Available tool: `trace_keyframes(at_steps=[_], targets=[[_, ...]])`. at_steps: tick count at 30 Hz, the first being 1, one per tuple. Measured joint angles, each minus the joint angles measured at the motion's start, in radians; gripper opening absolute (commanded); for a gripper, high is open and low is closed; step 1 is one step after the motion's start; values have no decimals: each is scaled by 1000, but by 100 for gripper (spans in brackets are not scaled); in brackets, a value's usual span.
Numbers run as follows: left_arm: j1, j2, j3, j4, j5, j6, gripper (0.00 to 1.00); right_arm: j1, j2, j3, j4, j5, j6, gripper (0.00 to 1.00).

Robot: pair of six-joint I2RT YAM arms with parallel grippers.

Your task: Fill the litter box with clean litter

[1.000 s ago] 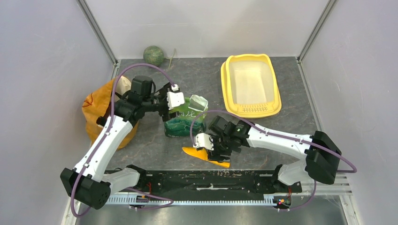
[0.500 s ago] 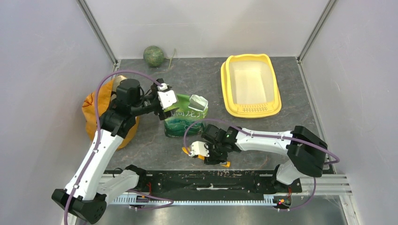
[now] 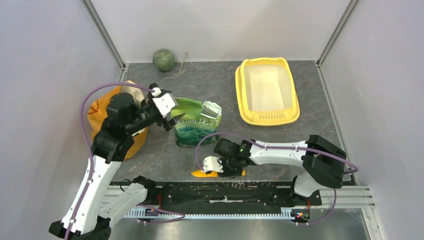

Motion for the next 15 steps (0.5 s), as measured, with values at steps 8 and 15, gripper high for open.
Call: trace_keyframes(at_steps=[8,15], targets=[[0,-103,60,-93,-4,-113,98,-25,-184,188,-193,-87,89,0],[-3,48,359,-195,129,-145,99,-231,-336,578,-275,-153,226,0]])
